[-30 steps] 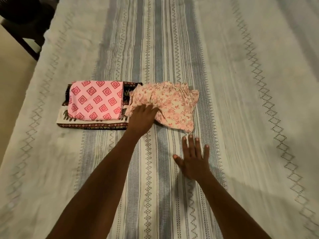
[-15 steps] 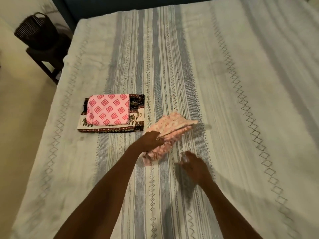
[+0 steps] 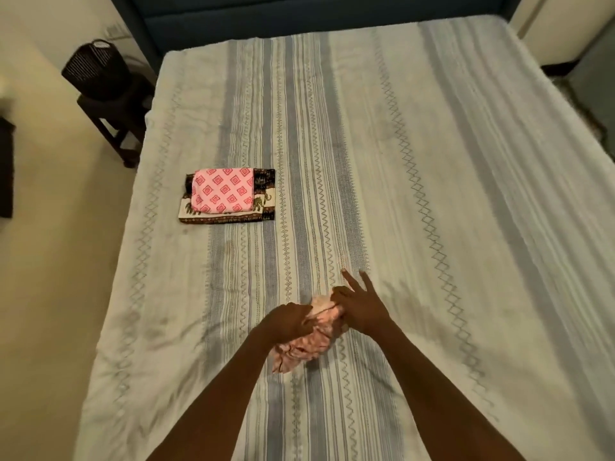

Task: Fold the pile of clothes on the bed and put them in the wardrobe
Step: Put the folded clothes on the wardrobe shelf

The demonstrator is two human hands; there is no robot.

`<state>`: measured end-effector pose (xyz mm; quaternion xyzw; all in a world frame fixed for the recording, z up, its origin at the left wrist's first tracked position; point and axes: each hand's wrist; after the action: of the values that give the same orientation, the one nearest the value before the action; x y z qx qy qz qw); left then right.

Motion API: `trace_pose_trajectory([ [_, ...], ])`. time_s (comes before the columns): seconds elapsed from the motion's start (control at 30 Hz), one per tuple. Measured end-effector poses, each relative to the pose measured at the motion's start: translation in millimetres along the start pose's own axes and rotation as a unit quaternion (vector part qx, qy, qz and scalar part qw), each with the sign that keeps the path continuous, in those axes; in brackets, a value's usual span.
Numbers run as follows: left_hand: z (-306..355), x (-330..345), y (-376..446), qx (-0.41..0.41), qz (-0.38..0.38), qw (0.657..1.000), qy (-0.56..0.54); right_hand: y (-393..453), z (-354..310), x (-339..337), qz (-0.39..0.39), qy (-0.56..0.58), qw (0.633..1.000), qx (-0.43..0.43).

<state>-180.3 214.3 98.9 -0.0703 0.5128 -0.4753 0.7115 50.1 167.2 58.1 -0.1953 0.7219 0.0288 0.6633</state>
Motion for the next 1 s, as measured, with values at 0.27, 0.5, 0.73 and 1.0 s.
trace_pose_trajectory([
  [0.27,61,52,-92,0.066,0.095,0.993,0.018,-133,-42,-53,0.057,0.032,0.994,0.092],
  [0.5,126,113,-108,0.211,0.054,0.971,-0.102,-268,-80,-89,0.127,0.071,0.948,0.284],
  [0.73,228,171,-138,0.253,0.083,0.964,0.020,-432,-117,-81,0.130,0.105,0.888,0.428],
  [1.0,391,240,-183,0.477,0.021,0.860,0.180,-634,-187,-19,0.134,0.099,0.783,0.600],
])
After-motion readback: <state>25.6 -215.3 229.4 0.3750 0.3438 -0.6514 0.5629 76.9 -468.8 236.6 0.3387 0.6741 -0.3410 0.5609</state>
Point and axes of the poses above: each hand's wrist, its own y-axis towards the middle knuckle, its own x-axis out of the palm, z = x × y, and after that the axes turned 2 degrees about -y, right-handed
